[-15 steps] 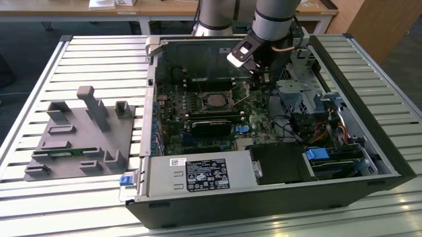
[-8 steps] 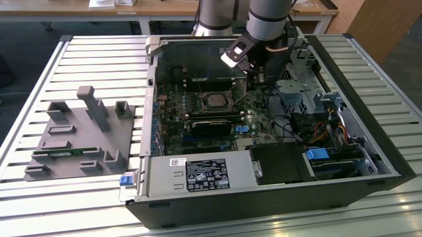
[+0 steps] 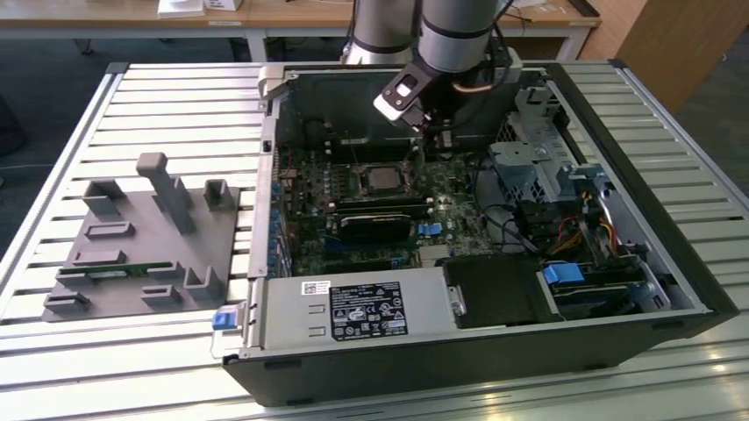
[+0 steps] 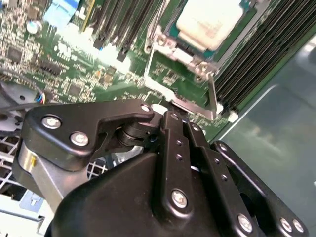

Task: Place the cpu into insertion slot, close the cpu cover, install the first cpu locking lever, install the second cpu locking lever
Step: 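Close the cpu cover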

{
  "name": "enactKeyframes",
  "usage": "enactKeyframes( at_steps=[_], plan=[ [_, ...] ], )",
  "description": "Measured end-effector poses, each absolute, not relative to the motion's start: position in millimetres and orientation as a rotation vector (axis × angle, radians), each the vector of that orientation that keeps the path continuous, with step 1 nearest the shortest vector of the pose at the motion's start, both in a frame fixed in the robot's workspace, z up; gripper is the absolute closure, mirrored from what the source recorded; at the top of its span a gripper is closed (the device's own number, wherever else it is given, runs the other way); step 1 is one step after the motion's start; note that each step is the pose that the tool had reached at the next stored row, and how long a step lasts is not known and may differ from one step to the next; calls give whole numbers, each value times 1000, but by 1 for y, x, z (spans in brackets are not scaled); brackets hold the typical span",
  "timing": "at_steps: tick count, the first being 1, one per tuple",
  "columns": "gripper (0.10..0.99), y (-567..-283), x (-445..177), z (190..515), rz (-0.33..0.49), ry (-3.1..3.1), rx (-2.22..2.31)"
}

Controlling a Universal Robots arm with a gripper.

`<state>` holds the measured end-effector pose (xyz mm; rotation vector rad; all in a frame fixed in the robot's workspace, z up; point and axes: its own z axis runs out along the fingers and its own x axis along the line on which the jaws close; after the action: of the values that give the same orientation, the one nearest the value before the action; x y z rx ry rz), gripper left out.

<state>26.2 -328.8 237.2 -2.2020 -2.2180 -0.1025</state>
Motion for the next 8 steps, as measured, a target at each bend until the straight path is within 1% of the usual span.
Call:
enactKeyframes(
  at_steps=[8],
  plan=[
    [980, -329, 11, 237, -102, -2218, -2202]
  ],
)
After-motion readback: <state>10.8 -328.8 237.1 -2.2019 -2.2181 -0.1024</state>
